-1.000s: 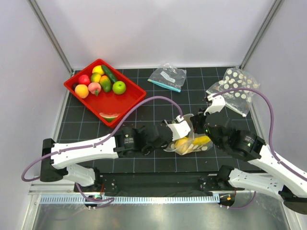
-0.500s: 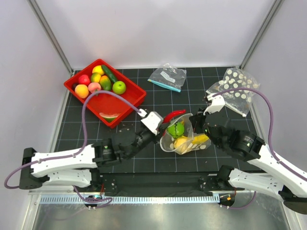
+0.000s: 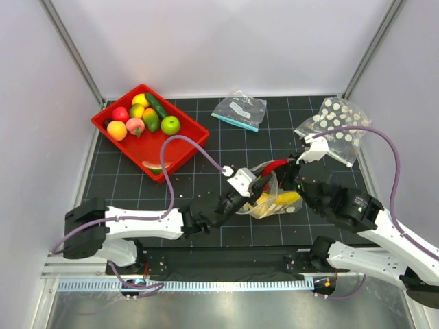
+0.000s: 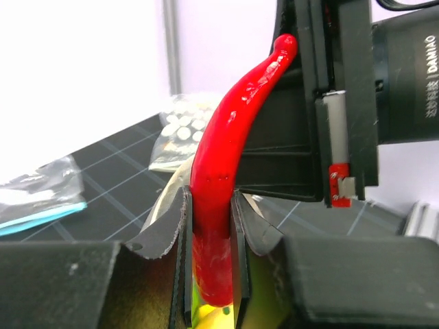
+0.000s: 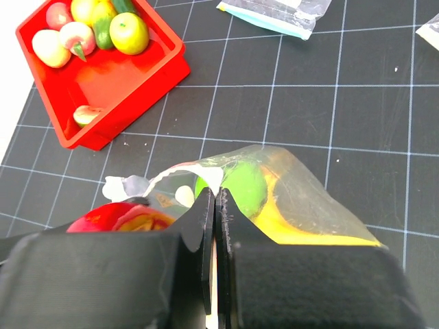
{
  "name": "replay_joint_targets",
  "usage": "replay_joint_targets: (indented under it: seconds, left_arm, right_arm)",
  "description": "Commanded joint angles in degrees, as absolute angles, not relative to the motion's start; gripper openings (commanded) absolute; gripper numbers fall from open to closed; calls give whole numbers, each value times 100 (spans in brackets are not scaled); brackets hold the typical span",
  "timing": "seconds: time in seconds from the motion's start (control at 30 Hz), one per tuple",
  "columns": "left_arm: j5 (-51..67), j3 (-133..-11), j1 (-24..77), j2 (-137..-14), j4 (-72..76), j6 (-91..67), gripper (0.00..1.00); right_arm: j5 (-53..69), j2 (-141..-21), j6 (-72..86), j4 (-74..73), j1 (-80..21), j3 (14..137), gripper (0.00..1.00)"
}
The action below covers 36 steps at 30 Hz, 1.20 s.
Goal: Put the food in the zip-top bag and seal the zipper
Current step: Place the fake fruit in the zipper food storage bag.
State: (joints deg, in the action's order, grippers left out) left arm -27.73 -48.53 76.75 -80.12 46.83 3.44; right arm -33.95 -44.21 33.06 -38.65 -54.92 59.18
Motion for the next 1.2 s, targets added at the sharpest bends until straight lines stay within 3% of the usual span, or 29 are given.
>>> replay_joint_targets:
  seconds: [0.0, 0.23, 0.3, 0.4, 0.5, 0.53, 0.6, 0.67, 0.97, 1.07, 1.13, 1.17]
  left_arm:
    - [-2489, -4519, 7349, -8182, 6783, -121, 0]
    - [-2609, -4351, 7146, -8701, 8093, -518, 0]
    - [-2898, -4403, 7146, -8876, 8200, -641, 4]
    - [-2910, -4482, 7146, -9122, 8200, -659, 25]
    - [-2865, -4422, 7146, -9228, 8200, -572, 40]
    - [-2891, -4377, 7154, -9202, 8183, -580, 53]
    - [-2927, -4237, 7154, -9036, 8043, -659, 69]
    - [-2936, -4166, 7154, -8852, 7797, -721, 73]
    - [-3258, -4323, 7146, -7226, 4847, -1450, 77]
    - [-3838, -4849, 7146, -6698, 2279, -1878, 86]
    - [-3964, -5105, 7146, -6531, 1393, -2073, 90]
    - [-3964, -5220, 7154, -6365, 875, -2205, 100]
  right_arm:
    - [-3541, -4263, 3594, -3603, -5537, 5959, 1]
    - [-3630, -4403, 3919, -3709, -5484, 6012, 1]
    - [-3647, -4403, 3990, -3709, -5476, 5994, 1]
    - [-3674, -4386, 4043, -3639, -5467, 5959, 1]
    - [-3735, -4360, 4078, -3682, -5467, 5959, 1]
    - [-3779, -4333, 4087, -3735, -5467, 5950, 1]
    - [-3876, -4281, 4113, -3762, -5449, 5950, 1]
    - [-3972, -4254, 4131, -3841, -5440, 5950, 1]
    - [-4078, -4324, 4087, -3850, -5432, 5924, 1]
    - [-4069, -4368, 4043, -3823, -5423, 5915, 1]
    - [-3999, -4386, 3964, -3744, -5423, 5906, 1]
    - [-3964, -4394, 3920, -3701, -5423, 5871, 1]
